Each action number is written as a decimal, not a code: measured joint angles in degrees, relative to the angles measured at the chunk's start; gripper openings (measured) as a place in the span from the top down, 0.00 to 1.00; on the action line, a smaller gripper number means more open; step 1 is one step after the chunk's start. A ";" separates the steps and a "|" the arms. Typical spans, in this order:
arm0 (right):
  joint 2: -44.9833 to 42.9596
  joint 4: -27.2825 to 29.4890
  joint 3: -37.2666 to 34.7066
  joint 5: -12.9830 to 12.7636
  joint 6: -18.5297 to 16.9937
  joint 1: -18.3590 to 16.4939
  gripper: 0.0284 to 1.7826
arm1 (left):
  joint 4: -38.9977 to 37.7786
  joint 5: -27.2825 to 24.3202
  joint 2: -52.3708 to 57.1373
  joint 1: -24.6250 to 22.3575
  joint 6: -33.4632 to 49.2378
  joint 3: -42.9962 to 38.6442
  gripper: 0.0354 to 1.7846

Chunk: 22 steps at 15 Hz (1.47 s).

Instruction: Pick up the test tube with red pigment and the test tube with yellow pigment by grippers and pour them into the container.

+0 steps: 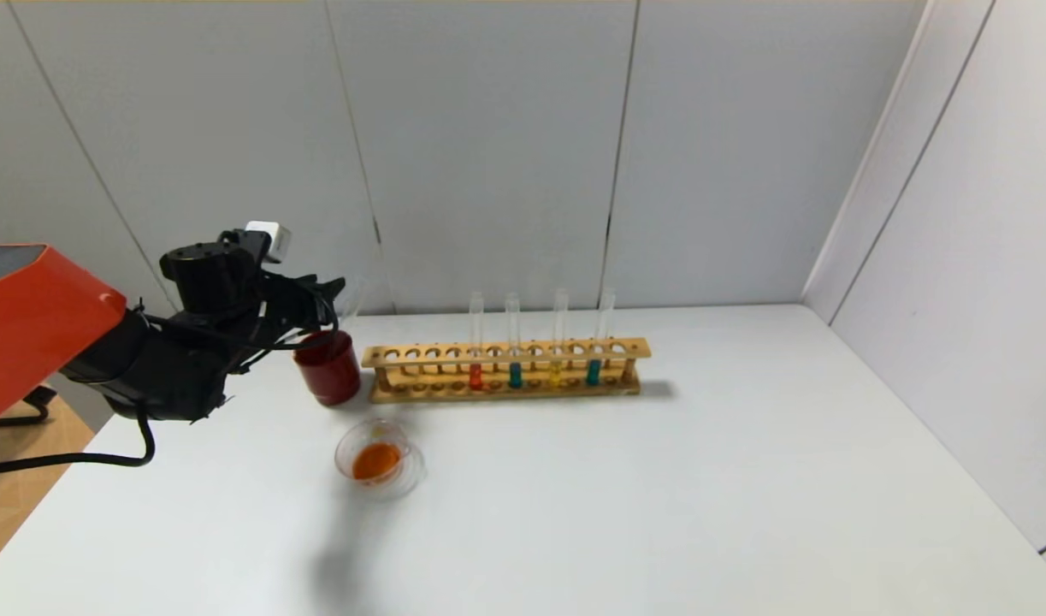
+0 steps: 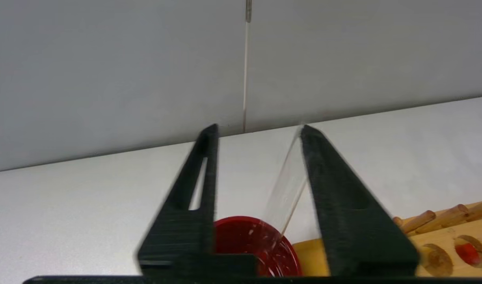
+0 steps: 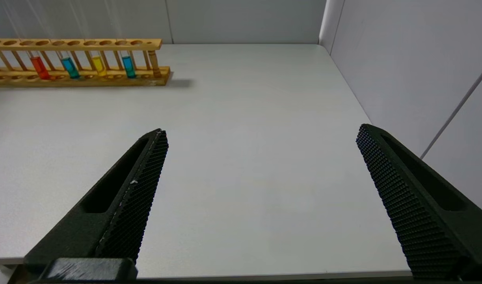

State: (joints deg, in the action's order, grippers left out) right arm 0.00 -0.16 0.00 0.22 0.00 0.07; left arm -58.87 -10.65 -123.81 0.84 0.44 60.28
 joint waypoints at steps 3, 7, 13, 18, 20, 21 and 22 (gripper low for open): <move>0.00 0.00 0.00 0.02 0.00 0.00 0.02 | -0.06 -0.01 0.40 -0.16 0.00 -0.59 0.23; 0.00 0.00 0.00 0.00 0.00 0.00 0.02 | 0.11 -0.12 2.26 -0.10 0.05 -0.94 0.04; 0.00 0.02 0.00 0.00 0.00 0.00 0.02 | 7.55 0.33 13.42 -0.35 -0.09 -1.16 0.03; 0.00 0.00 0.00 0.02 0.00 0.00 0.02 | 19.81 2.22 33.82 -1.69 -0.54 -6.14 0.03; 0.00 0.00 0.00 0.02 0.00 0.00 0.02 | 26.38 2.63 43.96 -3.21 -1.04 -8.66 0.03; 0.00 0.00 0.00 0.05 0.00 0.00 0.02 | 30.26 2.74 49.71 -4.28 -1.21 -10.03 0.03; 0.00 0.00 0.00 0.02 0.00 -0.02 0.02 | 33.88 2.85 55.13 -5.27 -1.29 -11.42 0.03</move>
State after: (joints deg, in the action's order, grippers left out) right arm 0.00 -0.16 0.00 0.24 0.00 0.05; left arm -24.99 -7.80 -68.68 -4.43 -0.85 48.86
